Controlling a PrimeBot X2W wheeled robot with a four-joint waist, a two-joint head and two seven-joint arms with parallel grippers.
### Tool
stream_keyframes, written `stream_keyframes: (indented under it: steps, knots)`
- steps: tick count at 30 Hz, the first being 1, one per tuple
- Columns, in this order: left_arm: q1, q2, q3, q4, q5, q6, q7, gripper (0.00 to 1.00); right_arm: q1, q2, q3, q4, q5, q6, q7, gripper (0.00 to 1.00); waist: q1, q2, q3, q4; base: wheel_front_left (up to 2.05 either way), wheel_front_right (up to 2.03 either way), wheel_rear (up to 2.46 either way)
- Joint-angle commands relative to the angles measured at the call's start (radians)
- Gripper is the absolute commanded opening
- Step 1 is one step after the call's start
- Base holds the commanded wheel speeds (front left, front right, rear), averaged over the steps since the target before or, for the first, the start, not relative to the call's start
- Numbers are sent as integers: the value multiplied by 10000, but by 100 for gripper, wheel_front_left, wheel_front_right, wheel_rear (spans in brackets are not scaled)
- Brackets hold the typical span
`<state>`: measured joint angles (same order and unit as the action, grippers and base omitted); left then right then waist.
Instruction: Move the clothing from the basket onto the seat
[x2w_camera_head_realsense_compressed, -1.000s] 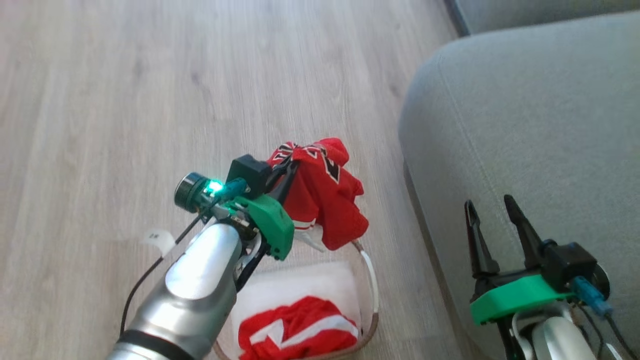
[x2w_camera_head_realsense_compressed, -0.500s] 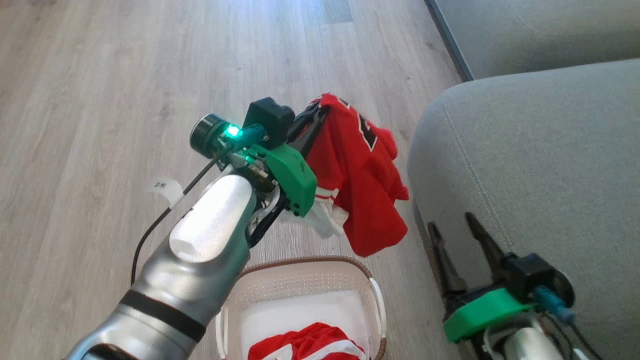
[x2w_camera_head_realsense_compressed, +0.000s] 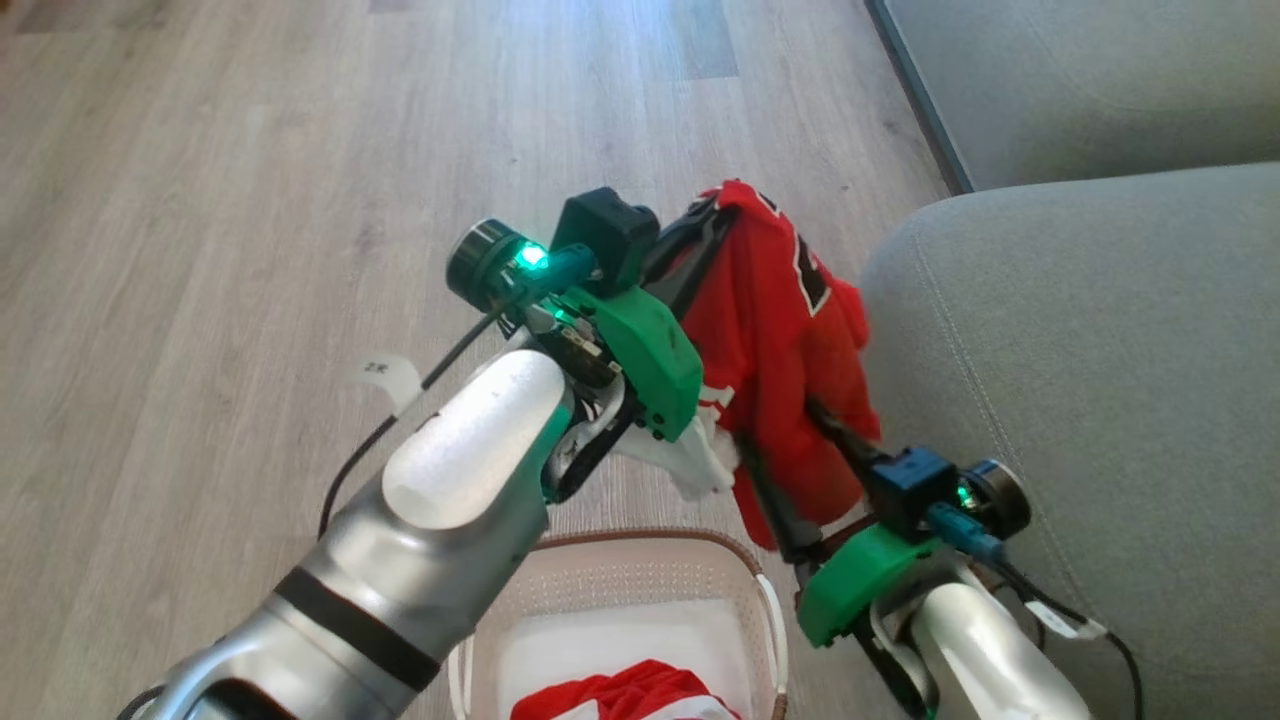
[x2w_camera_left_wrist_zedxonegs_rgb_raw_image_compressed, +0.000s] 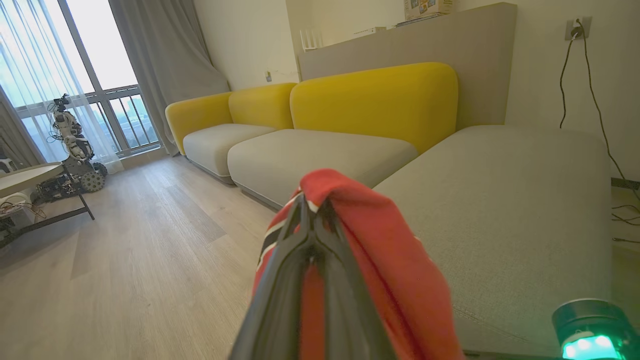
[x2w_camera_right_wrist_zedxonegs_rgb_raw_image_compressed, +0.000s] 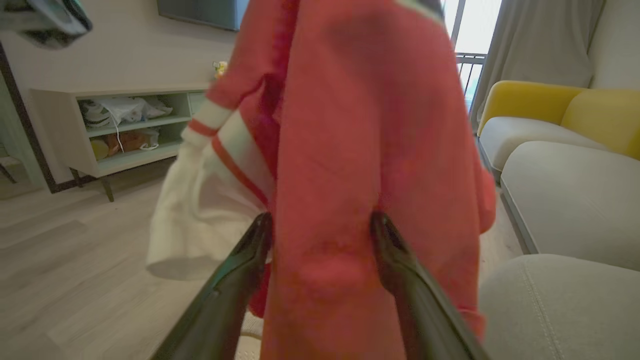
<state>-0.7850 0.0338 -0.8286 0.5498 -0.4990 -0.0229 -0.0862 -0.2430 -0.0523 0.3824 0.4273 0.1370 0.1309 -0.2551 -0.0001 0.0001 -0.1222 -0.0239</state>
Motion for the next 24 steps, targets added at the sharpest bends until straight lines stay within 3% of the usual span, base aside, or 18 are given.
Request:
stream_keyframes:
  steps: [1, 8, 9, 11, 21, 22, 23, 24]
  knots:
    - [-802, 165, 227, -376, -113, 104, -47, 0, -604, 20, 347, -78, 185, -2, -67, 100, 1, -1, -38, 76, 0, 0, 0]
    - [-825, 165, -276, -542, -477, 306, -90, 0, -1029, 20, 620, 624, 449, -2, -67, 100, 1, -1, -108, 285, 0, 0, 0]
    - [-822, 165, -333, -564, -534, 331, -99, 0, -1085, 20, 614, 693, 462, -2, -67, 87, 1, -1, -120, 306, 0, 0, 0]
    - [-802, 165, -426, -581, -640, 377, -124, 0, -1198, 20, 641, 817, 469, -2, -67, 0, 1, -1, -140, 335, 0, 0, 0]
    - [-518, 170, -427, 67, -980, 532, -683, 0, -1459, 20, 264, 624, 361, -2, -67, 0, 1, -1, -91, 125, 0, 0, 0]
    - [-482, 174, -375, 119, -1009, 563, -814, 21, -1483, 20, 178, 553, 321, -2, -67, 0, 1, -1, -68, 71, 0, 0, 0]
    - [-441, 182, -337, 170, -1028, 582, -930, 49, -1509, 20, 75, 477, 278, -2, -67, 0, 1, -1, -45, 15, 0, 0, 0]
    - [-386, 191, -311, 221, -1050, 596, -1015, 100, -1541, 20, -39, 399, 214, -2, -67, 0, 1, -1, -23, -43, 0, 0, 0]
